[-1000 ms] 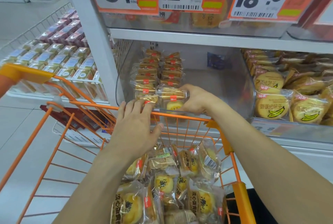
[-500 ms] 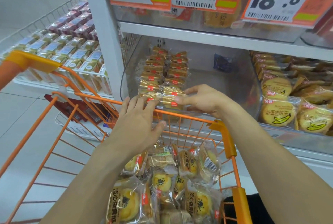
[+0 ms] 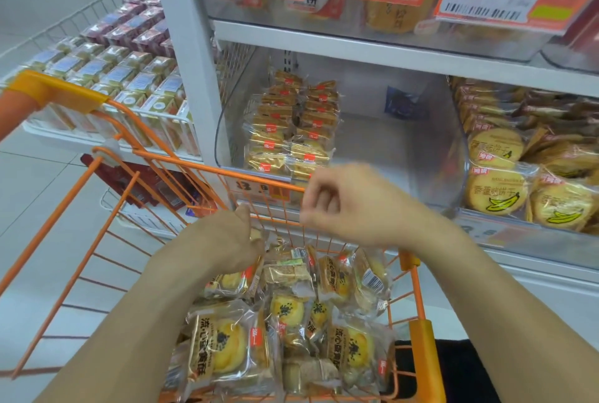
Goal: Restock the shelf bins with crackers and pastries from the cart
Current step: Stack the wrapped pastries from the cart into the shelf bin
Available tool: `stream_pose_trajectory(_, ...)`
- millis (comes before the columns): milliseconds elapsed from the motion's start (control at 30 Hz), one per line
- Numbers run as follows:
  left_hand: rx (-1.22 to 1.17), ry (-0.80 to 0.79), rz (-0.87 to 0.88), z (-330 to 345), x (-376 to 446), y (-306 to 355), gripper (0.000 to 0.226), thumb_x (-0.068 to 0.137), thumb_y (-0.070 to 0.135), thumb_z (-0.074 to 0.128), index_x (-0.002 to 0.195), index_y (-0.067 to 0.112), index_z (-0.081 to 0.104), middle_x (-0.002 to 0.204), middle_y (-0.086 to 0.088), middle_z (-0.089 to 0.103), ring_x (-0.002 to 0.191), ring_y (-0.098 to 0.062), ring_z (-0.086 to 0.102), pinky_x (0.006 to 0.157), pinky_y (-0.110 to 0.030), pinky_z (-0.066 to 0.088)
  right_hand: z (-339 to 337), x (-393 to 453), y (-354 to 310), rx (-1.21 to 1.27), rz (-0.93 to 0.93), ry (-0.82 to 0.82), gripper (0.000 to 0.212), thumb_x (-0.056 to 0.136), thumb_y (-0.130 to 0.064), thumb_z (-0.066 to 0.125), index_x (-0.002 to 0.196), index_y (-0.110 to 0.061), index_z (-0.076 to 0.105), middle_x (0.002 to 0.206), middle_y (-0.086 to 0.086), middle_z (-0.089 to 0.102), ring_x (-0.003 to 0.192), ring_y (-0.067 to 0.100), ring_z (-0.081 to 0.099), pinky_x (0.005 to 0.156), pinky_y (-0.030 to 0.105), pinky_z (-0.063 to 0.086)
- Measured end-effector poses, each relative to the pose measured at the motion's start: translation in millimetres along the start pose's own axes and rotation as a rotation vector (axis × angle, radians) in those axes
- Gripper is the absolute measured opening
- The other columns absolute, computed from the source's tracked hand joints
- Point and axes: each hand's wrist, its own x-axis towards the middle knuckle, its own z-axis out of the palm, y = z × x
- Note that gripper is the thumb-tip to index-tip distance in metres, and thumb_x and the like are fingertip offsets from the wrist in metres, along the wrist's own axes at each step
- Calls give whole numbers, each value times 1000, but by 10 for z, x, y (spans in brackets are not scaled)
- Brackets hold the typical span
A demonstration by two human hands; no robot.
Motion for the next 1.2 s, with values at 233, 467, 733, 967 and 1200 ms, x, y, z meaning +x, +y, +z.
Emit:
stream_pose_trajectory(233, 26, -170, -8, 158, 56, 82, 93, 83, 53, 70, 144, 16, 11, 123, -6, 60, 112, -27, 59, 94, -38, 48, 445, -202, 254, -698, 271, -577, 43, 77, -17, 82, 113, -16, 60, 105, 1, 58, 95, 23, 60, 74, 36, 56)
stream_pose_trajectory(467, 29, -150, 27, 212, 122, 48, 81, 83, 29, 75, 136, 15, 15, 91, -2, 59, 71, -18, 59, 67, -34, 53, 546, -170, 287, -889, 334, -611, 60, 83, -12, 77, 137, -12, 54, 135, 11, 52, 126, 31, 48, 98, 43, 45)
stream_pose_trajectory(733, -13, -116, 63, 87, 77, 26, 79, 75, 50, 74, 135, 23, 28, 126, -10, 42, 105, -25, 57, 89, -39, 52, 494, -247, 290, -832, 239, -495, 50, 83, 0, 70, 130, -13, 59, 130, 11, 52, 123, 29, 46, 100, 40, 43)
stream_pose_trajectory(967, -371, -109, 144, -198, -109, 57, 41, 73, 66, 62, 97, 33, 67, 105, 4, 65, 95, -17, 63, 88, -41, 53, 23, -368, 330, -336, 56, -421, 63, 70, -37, 88, 123, -40, 54, 118, -21, 52, 107, 1, 48, 91, 28, 48)
stream_pose_trajectory(1200, -1080, -74, 63, -219, -122, 166, 51, 91, 62, 48, 63, 26, 72, 59, 3, 63, 53, -13, 59, 75, -50, 52, -400, -407, 578, 626, 21, -311, 61, 71, -21, 90, 124, -7, 64, 124, 11, 68, 119, 30, 62, 105, 50, 45)
